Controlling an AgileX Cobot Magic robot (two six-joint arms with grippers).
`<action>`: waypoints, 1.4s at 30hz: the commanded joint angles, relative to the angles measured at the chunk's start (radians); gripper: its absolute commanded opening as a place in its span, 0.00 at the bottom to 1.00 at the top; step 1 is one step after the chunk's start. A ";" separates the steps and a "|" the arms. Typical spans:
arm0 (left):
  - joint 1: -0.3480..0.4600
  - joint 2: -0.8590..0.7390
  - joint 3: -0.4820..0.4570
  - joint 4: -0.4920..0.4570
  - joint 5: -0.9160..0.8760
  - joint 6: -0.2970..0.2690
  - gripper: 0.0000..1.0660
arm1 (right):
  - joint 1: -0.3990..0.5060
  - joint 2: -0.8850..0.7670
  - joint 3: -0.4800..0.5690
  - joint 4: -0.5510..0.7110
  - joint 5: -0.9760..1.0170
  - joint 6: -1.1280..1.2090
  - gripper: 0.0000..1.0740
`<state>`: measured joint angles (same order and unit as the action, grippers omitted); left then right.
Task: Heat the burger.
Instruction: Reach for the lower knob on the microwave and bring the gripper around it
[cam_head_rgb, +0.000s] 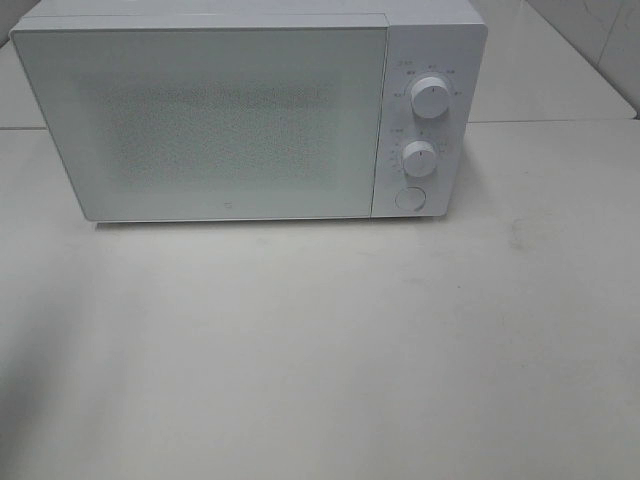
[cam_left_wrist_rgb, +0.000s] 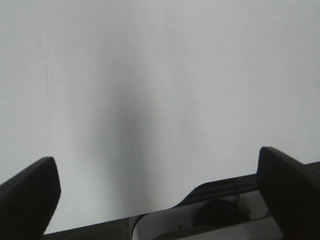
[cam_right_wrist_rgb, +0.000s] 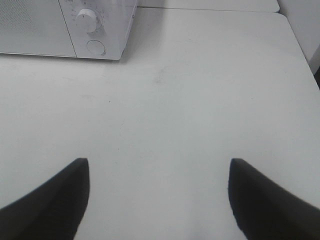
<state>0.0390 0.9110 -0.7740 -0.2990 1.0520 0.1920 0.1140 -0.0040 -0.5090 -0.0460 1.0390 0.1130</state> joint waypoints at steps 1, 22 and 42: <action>0.002 -0.103 0.054 0.045 -0.033 -0.039 0.94 | -0.006 -0.026 0.001 0.003 -0.001 -0.009 0.69; -0.008 -0.438 0.275 0.190 -0.013 -0.161 0.94 | -0.006 -0.026 0.001 0.003 -0.001 -0.009 0.69; -0.018 -0.803 0.275 0.196 -0.014 -0.159 0.94 | -0.006 -0.026 0.001 0.003 -0.001 -0.009 0.69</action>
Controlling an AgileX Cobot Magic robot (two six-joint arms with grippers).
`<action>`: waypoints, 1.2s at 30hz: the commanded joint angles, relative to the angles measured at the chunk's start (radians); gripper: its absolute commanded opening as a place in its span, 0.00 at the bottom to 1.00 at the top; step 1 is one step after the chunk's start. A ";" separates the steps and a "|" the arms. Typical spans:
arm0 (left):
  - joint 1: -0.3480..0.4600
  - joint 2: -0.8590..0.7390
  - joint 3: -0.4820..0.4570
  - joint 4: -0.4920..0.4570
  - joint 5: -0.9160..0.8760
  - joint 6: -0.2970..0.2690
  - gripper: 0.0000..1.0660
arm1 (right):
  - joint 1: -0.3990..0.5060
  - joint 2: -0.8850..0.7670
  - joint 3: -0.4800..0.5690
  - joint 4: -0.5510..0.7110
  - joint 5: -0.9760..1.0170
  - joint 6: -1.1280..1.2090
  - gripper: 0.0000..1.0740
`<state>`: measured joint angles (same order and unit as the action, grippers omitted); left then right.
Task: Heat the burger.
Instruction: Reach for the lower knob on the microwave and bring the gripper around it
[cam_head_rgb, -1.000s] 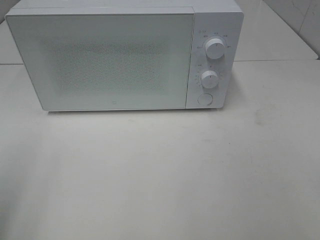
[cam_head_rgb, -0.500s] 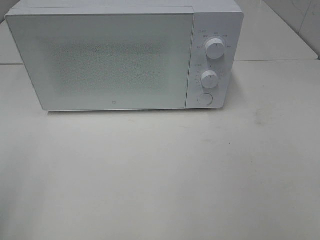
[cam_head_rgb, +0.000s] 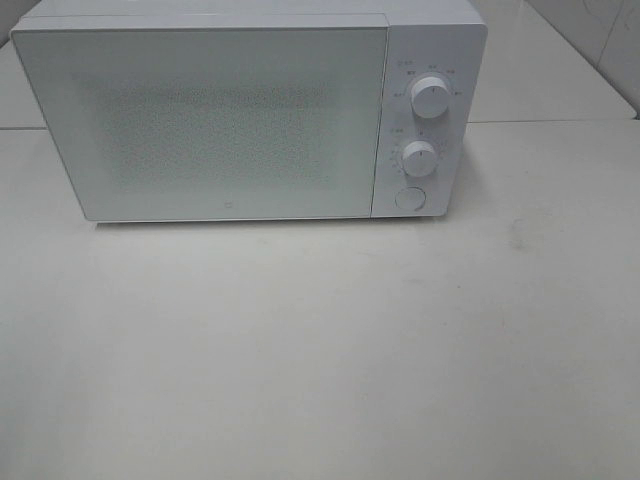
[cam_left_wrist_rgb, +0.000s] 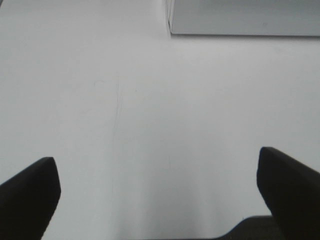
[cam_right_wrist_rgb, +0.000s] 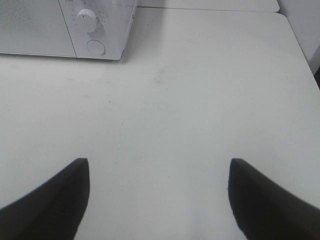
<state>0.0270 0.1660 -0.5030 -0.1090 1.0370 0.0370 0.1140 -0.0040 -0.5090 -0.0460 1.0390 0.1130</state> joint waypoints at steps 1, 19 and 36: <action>-0.006 -0.086 0.004 0.007 0.001 -0.004 0.94 | -0.006 -0.026 0.001 0.003 -0.001 -0.009 0.69; -0.006 -0.195 0.004 0.029 0.001 -0.004 0.94 | -0.006 -0.017 0.001 0.004 -0.002 -0.009 0.69; -0.006 -0.195 0.004 0.029 0.001 -0.004 0.94 | -0.006 0.112 -0.025 -0.007 -0.095 -0.001 0.69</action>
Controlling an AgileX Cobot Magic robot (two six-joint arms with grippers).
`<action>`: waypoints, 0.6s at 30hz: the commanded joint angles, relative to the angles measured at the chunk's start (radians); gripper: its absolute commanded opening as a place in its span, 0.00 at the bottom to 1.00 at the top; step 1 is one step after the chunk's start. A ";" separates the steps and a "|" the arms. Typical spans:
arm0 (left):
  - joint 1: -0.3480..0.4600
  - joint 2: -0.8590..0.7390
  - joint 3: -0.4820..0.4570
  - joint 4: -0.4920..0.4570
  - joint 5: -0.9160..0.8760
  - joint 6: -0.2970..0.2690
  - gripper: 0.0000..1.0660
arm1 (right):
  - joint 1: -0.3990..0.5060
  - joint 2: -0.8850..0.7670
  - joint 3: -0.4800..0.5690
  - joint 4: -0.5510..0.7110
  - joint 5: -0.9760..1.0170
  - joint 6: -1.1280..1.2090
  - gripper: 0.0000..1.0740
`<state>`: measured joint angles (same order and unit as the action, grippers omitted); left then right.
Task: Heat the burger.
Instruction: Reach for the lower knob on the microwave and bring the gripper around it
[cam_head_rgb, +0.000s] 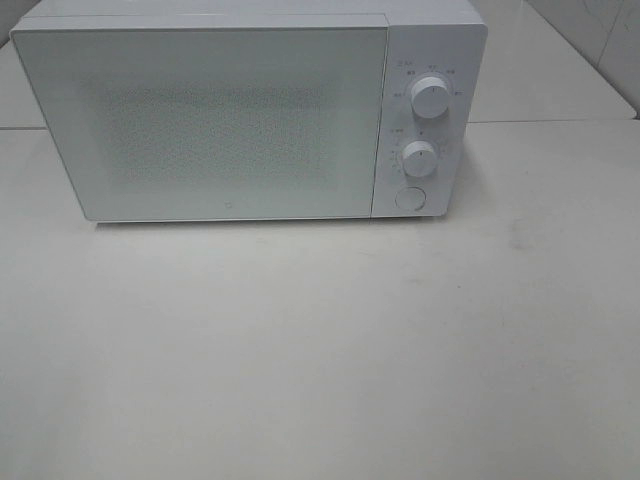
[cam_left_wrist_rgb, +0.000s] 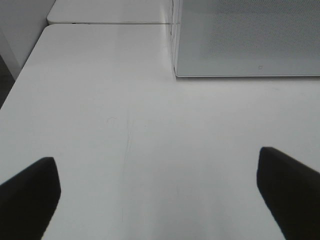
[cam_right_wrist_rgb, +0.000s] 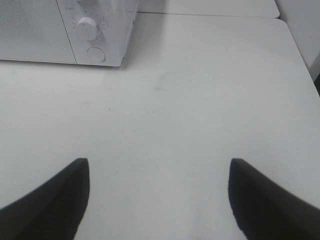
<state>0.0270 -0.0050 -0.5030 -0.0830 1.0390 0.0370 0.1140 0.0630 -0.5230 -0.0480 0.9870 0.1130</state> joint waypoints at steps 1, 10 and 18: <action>-0.006 -0.024 0.004 0.003 -0.001 -0.004 0.94 | -0.006 0.079 -0.007 -0.003 -0.093 -0.001 0.69; -0.006 -0.024 0.004 0.003 -0.001 -0.004 0.94 | -0.006 0.206 0.057 0.006 -0.309 -0.001 0.69; -0.006 -0.024 0.004 0.003 -0.001 -0.004 0.94 | -0.003 0.279 0.131 0.006 -0.501 -0.001 0.69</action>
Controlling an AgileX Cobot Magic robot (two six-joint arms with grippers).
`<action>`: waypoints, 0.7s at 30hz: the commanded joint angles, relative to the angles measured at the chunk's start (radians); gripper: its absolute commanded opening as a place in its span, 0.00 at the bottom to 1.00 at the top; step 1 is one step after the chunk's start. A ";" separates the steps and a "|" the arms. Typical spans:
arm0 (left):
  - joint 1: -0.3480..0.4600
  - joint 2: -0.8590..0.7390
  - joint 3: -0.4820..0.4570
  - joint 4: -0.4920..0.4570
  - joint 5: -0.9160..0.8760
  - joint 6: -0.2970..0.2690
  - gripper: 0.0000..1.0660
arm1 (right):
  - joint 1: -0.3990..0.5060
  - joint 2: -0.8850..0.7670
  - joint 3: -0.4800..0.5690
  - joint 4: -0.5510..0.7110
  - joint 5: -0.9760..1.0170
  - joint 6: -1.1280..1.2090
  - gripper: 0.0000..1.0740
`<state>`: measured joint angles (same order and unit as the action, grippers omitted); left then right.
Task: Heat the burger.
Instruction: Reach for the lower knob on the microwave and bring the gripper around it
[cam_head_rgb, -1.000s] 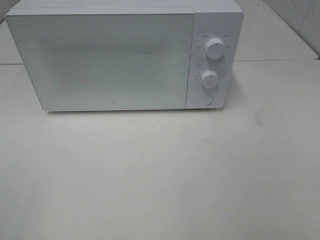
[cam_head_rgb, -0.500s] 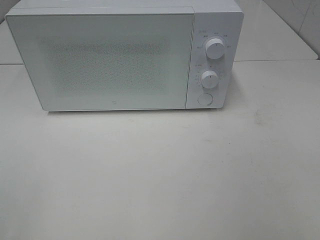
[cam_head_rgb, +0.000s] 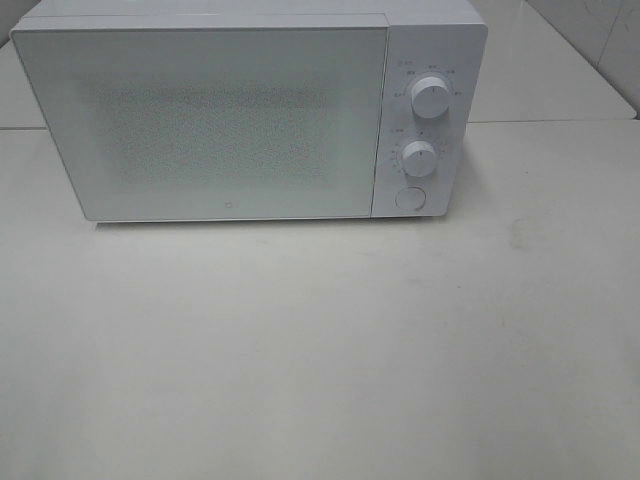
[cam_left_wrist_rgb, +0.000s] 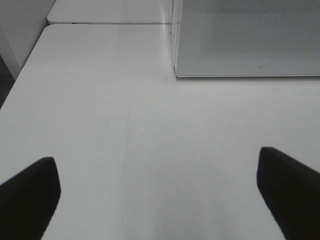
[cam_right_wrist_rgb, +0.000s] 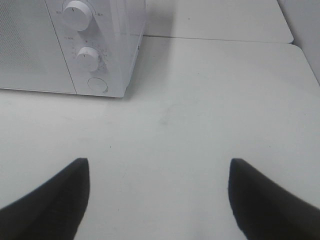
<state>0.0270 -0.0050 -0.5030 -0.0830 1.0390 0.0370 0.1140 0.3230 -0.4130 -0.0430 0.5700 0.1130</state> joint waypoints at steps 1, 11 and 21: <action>-0.006 -0.024 0.004 0.003 -0.001 -0.004 0.94 | -0.003 0.029 0.029 0.001 -0.106 -0.001 0.69; -0.006 -0.024 0.004 0.003 -0.001 -0.004 0.94 | -0.003 0.138 0.099 0.001 -0.369 0.003 0.69; -0.006 -0.024 0.004 0.003 -0.001 -0.004 0.94 | -0.003 0.395 0.110 0.001 -0.680 0.064 0.69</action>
<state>0.0270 -0.0050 -0.5030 -0.0830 1.0390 0.0370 0.1140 0.6620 -0.3050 -0.0430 -0.0260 0.1520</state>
